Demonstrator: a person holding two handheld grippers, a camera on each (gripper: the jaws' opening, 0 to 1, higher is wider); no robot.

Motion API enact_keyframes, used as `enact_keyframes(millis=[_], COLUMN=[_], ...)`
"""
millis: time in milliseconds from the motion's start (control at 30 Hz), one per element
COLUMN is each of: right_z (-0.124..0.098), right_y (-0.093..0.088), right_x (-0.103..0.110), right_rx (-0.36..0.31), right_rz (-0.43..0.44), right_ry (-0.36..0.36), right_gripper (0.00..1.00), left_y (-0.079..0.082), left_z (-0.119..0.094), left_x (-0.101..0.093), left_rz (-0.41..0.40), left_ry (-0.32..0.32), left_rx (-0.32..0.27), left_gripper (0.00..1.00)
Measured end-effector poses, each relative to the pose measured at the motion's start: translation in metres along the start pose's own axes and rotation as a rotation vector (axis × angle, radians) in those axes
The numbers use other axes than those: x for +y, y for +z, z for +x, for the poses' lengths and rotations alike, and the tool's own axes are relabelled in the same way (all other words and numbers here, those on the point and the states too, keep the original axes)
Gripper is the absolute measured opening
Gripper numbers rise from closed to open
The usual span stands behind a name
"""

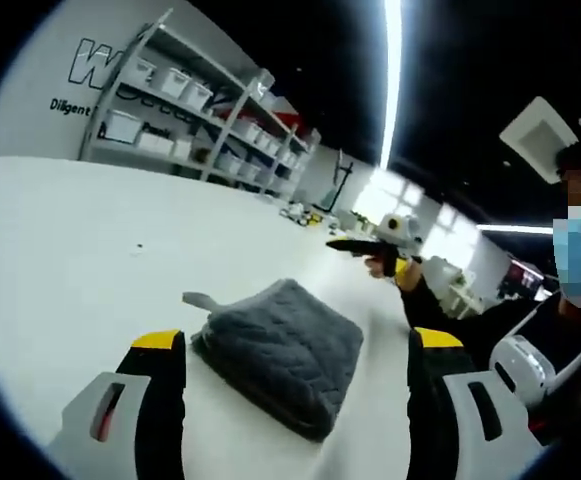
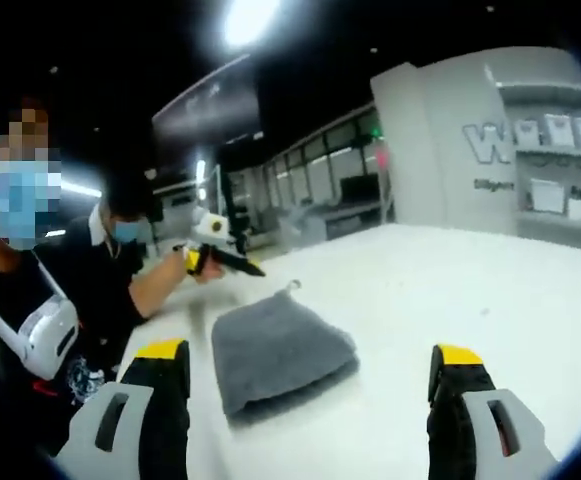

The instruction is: Open the folded towel by lifting each exposed corner and separating the folded layers until the towel lies flat within the target outline without major curled edges

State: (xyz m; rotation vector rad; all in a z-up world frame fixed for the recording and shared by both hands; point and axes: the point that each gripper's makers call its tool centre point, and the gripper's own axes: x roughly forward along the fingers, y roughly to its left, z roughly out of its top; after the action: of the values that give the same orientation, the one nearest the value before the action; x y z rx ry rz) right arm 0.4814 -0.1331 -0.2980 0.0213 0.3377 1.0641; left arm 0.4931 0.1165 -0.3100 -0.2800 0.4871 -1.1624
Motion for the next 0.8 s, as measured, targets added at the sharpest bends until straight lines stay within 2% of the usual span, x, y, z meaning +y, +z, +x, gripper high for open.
enact_keyframes(millis=[200, 400, 500, 533, 567, 600, 800], right_z=[0.009, 0.025, 0.034, 0.035, 0.036, 0.038, 0.041], right_y=[-0.002, 0.018, 0.027, 0.025, 0.023, 0.020, 0.009], right_x=[-0.003, -0.007, -0.004, -0.002, 0.000, 0.001, -0.007], right_rx=[0.059, 0.082, 0.050, 0.050, 0.055, 0.064, 0.084], right_rz=[0.047, 0.056, 0.050, 0.067, 0.073, 0.074, 0.093], right_ry=[0.032, 0.059, 0.069, 0.086, 0.102, 0.115, 0.115], right_gripper=[1.00, 0.99, 0.98, 0.97, 0.97, 0.97, 0.96], left_y=[-0.002, 0.006, 0.009, 0.007, 0.000, -0.003, 0.001], left_z=[0.004, 0.015, 0.017, 0.017, 0.017, 0.017, 0.018], left_x=[0.007, 0.019, 0.020, 0.019, 0.018, 0.020, 0.032], left_rz=[-0.021, -0.020, -0.019, -0.021, -0.035, -0.015, -0.035], left_ry=[-0.015, -0.020, -0.037, -0.051, -0.056, -0.044, -0.050], left_rx=[0.031, 0.054, 0.032, 0.034, 0.067, 0.069, 0.067], left_gripper=[0.87, 0.87, 0.87, 0.87, 0.87, 0.86, 0.84])
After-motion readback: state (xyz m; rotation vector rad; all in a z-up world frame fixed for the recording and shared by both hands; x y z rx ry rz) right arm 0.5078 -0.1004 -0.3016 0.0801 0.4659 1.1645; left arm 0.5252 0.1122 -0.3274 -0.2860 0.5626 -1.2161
